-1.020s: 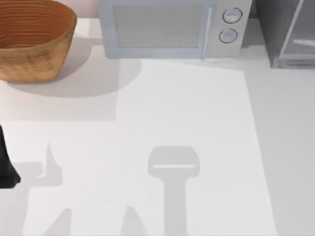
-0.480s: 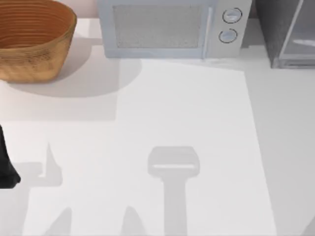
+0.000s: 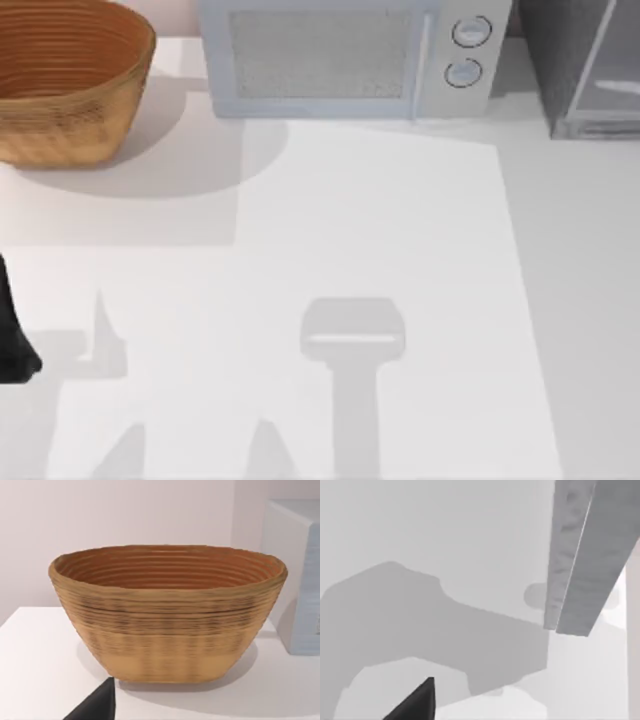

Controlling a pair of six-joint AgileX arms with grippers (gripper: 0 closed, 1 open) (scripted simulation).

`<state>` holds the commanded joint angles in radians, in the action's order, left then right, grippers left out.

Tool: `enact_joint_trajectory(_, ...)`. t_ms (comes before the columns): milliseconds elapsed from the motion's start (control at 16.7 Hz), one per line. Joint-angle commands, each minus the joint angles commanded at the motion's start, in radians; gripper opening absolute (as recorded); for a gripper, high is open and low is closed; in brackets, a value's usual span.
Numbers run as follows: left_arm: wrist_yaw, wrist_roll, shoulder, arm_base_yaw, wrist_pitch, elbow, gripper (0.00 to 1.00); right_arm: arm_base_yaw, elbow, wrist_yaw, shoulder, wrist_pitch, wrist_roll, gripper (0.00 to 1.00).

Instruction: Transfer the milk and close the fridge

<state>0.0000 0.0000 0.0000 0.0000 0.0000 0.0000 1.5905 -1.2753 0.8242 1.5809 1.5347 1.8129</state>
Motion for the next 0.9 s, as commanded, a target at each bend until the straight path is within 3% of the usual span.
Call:
enact_joint_trajectory(180,0.0,0.0,0.0,0.0,0.0,0.0,1.0,0.152,-0.041,0.081,0.165,-0.034,0.162,1.0)
enact_joint_trajectory(360,0.0,0.0,0.0,0.0,0.0,0.0,1.0,0.217,-0.06,0.119,0.237,-0.052,0.232,1.0)
enact_joint_trajectory(900,0.0,0.0,0.0,0.0,0.0,0.0,1.0,0.174,-0.055,0.113,0.243,-0.105,0.168,1.0)
